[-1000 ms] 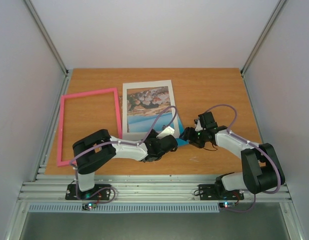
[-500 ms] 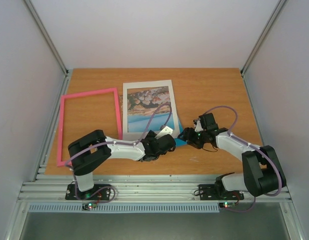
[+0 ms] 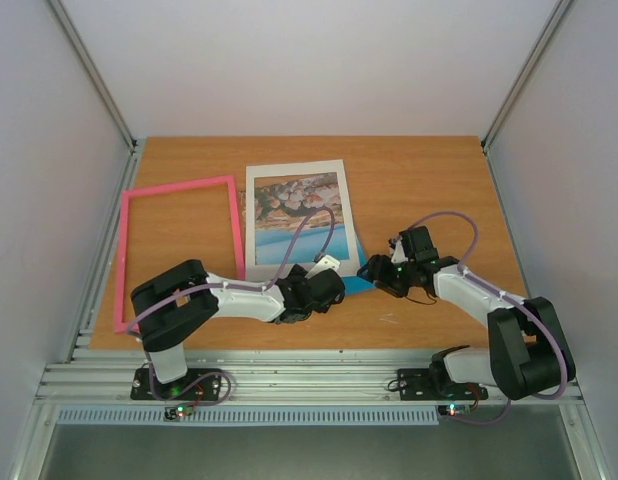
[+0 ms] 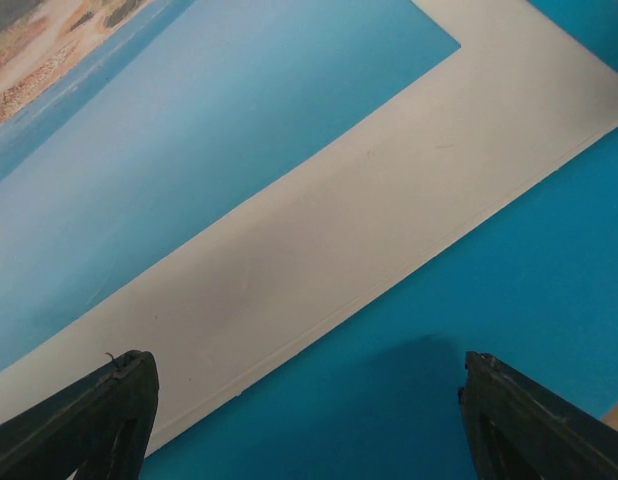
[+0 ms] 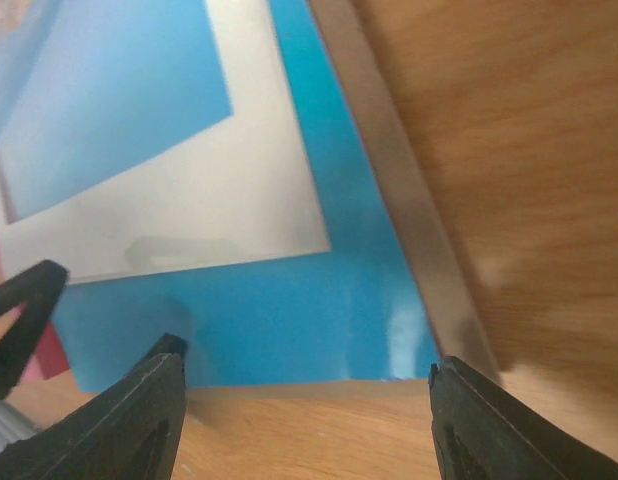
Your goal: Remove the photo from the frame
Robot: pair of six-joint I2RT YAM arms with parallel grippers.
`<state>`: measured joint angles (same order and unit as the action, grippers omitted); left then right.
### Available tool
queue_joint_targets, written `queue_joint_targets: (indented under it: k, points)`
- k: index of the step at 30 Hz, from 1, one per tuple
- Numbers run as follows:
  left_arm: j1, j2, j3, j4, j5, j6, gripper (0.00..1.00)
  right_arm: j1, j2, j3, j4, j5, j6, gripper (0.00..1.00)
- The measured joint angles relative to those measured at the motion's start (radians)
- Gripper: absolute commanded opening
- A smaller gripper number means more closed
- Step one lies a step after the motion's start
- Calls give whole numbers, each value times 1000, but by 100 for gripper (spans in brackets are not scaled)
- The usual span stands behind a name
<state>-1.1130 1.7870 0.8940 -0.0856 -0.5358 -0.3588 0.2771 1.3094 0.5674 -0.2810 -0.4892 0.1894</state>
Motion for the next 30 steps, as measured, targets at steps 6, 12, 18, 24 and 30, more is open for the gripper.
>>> queue_joint_targets:
  k: [6, 12, 18, 24, 30]
  points:
    - [3, -20, -1, -2, 10, -5, 83, 0, -16, 5, -96, 64, -31, 63]
    - [25, -56, -14, -32, 40, -38, 83, 6, -15, 27, -150, 91, -55, 60]
    - [47, -136, -42, -109, 87, -98, 82, 55, 15, 77, -201, 147, -76, 58]
    - [65, -220, -82, -195, 158, -175, 82, 117, 53, 139, -273, 252, -90, 54]
    - [75, -231, -106, -240, 193, -214, 82, 156, 93, 171, -296, 289, -91, 53]
